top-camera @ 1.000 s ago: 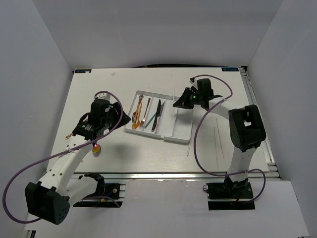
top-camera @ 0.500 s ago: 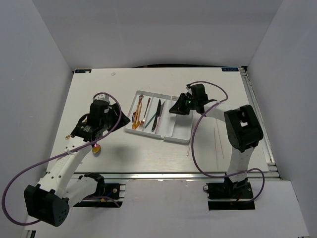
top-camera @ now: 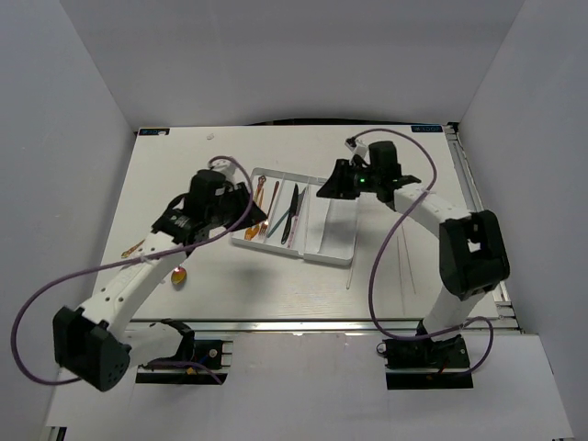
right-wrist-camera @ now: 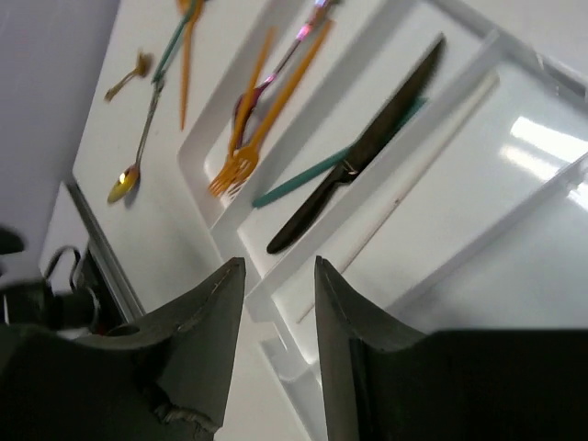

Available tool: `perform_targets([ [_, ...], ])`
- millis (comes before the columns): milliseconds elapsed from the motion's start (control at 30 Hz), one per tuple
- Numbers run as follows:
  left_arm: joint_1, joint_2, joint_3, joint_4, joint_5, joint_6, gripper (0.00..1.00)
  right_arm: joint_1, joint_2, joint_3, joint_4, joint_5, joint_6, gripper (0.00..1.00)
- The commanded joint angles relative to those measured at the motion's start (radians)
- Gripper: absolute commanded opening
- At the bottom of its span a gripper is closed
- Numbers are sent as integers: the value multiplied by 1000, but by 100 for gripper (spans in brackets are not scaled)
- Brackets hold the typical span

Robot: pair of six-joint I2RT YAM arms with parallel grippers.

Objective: Sort the eating utensils into containers

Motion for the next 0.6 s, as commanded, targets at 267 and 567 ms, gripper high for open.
perform_targets([
  [267,-446,499,298,60,-20,24,37,-438,-240,63,-489,-312,-857,43],
  [567,-586,766,479,-42,-97,-28,42,-602,-396,-75,-588,-264,-965,43],
])
